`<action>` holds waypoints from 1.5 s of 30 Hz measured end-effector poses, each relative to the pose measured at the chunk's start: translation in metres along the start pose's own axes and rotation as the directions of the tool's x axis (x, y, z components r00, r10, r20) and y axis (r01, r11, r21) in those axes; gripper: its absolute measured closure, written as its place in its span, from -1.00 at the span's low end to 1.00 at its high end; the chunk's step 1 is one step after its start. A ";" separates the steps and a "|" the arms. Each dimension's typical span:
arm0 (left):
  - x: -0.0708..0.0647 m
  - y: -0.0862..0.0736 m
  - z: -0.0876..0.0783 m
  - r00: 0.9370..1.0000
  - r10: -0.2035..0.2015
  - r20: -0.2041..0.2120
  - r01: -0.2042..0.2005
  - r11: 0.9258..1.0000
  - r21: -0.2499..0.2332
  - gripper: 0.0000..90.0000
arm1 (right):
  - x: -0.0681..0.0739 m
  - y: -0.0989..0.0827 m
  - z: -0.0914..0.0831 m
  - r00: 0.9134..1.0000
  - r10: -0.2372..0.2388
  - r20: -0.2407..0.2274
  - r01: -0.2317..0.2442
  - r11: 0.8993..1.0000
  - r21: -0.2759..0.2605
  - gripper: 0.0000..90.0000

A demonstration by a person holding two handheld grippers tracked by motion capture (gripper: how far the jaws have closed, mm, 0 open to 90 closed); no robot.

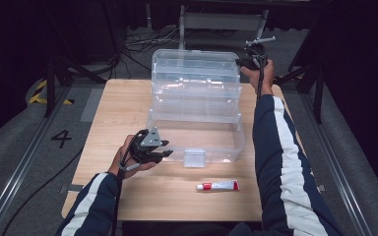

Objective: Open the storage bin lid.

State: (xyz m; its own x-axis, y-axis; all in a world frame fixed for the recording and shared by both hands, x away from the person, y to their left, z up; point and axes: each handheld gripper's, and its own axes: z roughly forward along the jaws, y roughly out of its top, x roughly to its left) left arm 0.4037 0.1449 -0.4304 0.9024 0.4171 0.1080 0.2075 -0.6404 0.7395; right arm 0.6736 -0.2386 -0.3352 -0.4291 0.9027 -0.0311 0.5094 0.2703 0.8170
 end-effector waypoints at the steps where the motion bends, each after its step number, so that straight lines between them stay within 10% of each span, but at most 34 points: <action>1: 0.000 0.000 0.000 1.000 0.000 0.000 0.000 1.000 -0.001 0.36 | 0.000 0.000 0.002 1.000 -0.001 0.001 0.001 1.000 0.008 0.81; 23: 0.000 -0.001 0.000 1.000 0.003 0.007 -0.003 1.000 -0.008 0.36 | -0.012 -0.006 -0.001 0.999 -0.030 0.039 0.029 0.999 0.035 0.97; 45: 0.000 0.000 0.001 1.000 0.018 0.007 -0.018 1.000 0.009 0.36 | 0.003 -0.035 -0.057 0.994 -0.112 0.004 0.112 0.994 -0.003 0.95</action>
State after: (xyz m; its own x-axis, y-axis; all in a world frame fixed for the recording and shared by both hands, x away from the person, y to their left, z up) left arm 0.4046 0.1441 -0.4309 0.9085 0.4012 0.1166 0.1947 -0.6535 0.7314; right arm 0.6115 -0.2644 -0.3307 -0.4806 0.8680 -0.1249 0.4561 0.3690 0.8098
